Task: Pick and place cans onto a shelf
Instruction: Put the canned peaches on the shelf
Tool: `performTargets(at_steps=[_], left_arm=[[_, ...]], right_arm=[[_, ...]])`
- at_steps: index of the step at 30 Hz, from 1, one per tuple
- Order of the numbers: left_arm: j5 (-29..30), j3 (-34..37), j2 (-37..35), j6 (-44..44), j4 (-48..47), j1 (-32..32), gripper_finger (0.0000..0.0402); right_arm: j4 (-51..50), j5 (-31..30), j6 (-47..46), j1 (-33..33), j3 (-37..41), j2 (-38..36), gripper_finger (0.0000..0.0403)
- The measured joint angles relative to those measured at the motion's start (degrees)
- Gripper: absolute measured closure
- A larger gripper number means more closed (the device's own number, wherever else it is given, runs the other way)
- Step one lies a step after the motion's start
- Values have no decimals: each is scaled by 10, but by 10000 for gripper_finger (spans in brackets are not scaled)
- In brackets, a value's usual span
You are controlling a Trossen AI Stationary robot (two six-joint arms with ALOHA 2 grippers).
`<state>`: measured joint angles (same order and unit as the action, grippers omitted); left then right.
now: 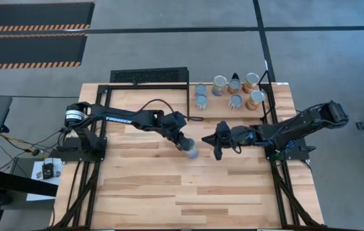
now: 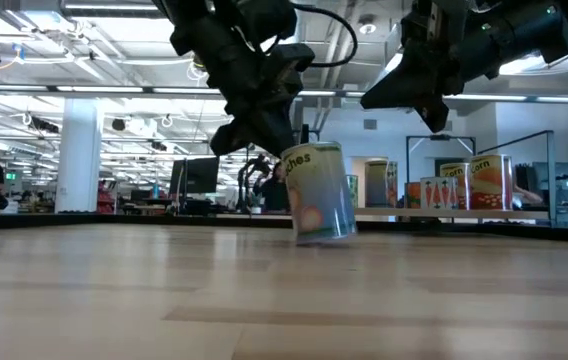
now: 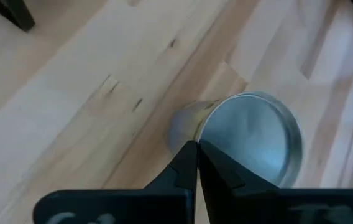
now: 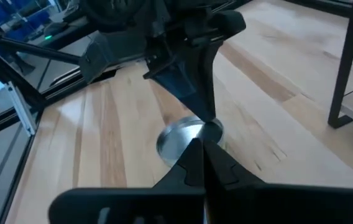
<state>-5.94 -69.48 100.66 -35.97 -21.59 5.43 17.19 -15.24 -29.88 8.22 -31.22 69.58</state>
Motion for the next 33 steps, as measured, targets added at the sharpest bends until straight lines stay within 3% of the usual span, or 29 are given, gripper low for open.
performTargets(at_steps=[7, 23, 33], left_arm=[[-22, 0, -2, 24, 9, 0, 401], [-11, 1, -2, 55, 10, 4, 401], [-11, -20, -3, 68, 15, 4, 396]], right_arm=[[0, -4, -1, 4, 0, 0, 397], [0, -27, -1, 4, 0, 0, 394], [0, -27, 4, 4, 0, 0, 369]])
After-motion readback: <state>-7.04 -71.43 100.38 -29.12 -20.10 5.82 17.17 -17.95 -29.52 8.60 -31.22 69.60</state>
